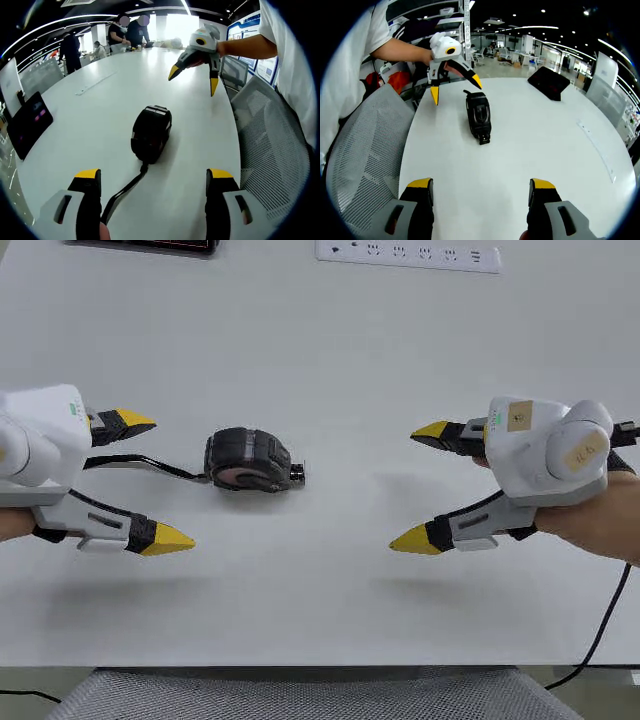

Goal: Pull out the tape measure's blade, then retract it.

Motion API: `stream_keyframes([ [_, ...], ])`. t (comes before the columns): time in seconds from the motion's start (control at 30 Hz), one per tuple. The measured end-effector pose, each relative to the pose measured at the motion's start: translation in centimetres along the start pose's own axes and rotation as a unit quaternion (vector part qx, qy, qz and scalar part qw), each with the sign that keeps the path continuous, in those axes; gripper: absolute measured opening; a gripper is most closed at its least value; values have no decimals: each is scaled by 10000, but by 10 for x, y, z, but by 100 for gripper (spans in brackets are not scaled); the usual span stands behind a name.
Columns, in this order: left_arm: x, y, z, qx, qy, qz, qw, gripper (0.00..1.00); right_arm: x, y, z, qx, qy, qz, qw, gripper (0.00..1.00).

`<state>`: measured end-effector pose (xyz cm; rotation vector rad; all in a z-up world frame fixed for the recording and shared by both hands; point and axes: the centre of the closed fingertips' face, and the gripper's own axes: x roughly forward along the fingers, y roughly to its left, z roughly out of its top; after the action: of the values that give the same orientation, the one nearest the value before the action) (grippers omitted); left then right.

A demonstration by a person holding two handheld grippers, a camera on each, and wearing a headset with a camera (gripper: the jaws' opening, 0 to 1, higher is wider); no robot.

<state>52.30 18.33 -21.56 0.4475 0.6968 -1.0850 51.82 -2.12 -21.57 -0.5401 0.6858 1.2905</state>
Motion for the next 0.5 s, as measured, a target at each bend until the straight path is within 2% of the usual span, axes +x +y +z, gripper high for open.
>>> stream_keyframes([
  [0.27,9,6,9,43,-17,-71,10000,80,5,-5,1,-40,14,77,10000,75],
  [0.5,18,8,12,116,64,-179,9998,77,10,-8,2,-77,12,130,9999,74],
])
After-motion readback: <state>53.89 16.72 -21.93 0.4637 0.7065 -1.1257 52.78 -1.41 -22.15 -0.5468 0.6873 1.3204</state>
